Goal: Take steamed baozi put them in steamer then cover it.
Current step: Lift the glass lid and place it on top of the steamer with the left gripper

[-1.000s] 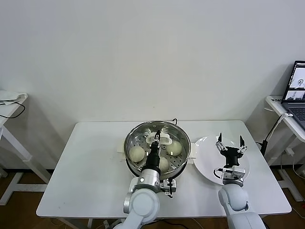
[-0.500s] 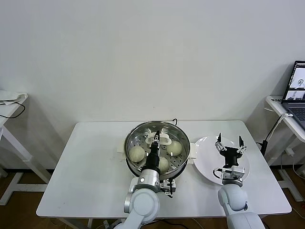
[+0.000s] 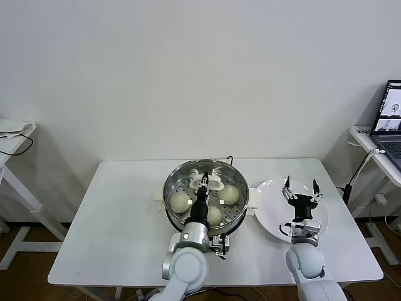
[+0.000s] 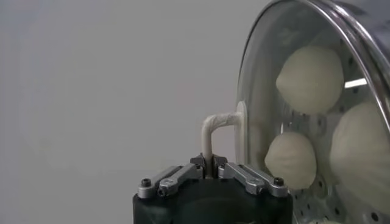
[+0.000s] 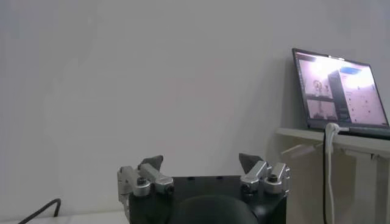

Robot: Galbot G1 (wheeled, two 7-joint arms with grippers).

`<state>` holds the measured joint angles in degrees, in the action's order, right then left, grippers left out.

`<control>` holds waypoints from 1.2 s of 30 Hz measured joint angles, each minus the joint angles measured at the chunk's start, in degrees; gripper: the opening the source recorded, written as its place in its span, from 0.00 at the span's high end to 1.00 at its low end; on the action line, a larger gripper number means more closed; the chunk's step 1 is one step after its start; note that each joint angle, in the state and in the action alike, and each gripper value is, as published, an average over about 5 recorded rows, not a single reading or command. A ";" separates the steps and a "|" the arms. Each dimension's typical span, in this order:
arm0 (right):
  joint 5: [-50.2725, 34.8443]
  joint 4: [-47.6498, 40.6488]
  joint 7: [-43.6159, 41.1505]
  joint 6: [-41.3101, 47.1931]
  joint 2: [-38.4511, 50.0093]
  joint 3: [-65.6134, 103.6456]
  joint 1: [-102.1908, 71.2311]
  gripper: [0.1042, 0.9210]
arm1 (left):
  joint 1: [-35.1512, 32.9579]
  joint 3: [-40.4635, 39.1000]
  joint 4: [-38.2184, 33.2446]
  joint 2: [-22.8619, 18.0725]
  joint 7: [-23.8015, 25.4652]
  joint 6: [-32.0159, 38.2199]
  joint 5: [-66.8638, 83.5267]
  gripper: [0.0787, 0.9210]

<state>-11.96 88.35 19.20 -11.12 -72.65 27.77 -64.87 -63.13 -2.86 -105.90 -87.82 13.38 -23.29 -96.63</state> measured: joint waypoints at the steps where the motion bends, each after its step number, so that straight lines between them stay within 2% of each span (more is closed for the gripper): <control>1: 0.02 0.00 0.00 0.00 -0.02 -0.01 0.01 0.12 | 0.00 0.02 -0.01 0.01 -0.01 0.01 -0.01 0.86; 15: 0.03 0.31 0.03 -0.02 0.12 0.07 -0.05 0.12 | -0.14 0.41 0.75 -0.62 -0.21 0.16 0.06 0.85; 18: 0.04 0.37 0.03 -0.02 0.13 0.07 -0.11 0.12 | -0.34 0.50 0.77 -0.72 -0.19 0.24 0.06 0.78; 29: 0.31 0.51 0.01 -0.07 -0.21 0.08 -0.43 0.12 | -1.62 0.48 -1.27 -0.37 -0.10 0.13 0.53 0.42; 36: 0.64 0.72 -0.01 -0.15 -0.32 0.22 -0.52 0.12 | -3.82 0.19 -4.89 1.14 0.47 -0.31 2.04 0.29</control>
<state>-11.32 89.07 19.20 -11.27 -72.97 27.99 -65.38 -66.96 -2.67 -110.78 -86.68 13.85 -23.61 -94.58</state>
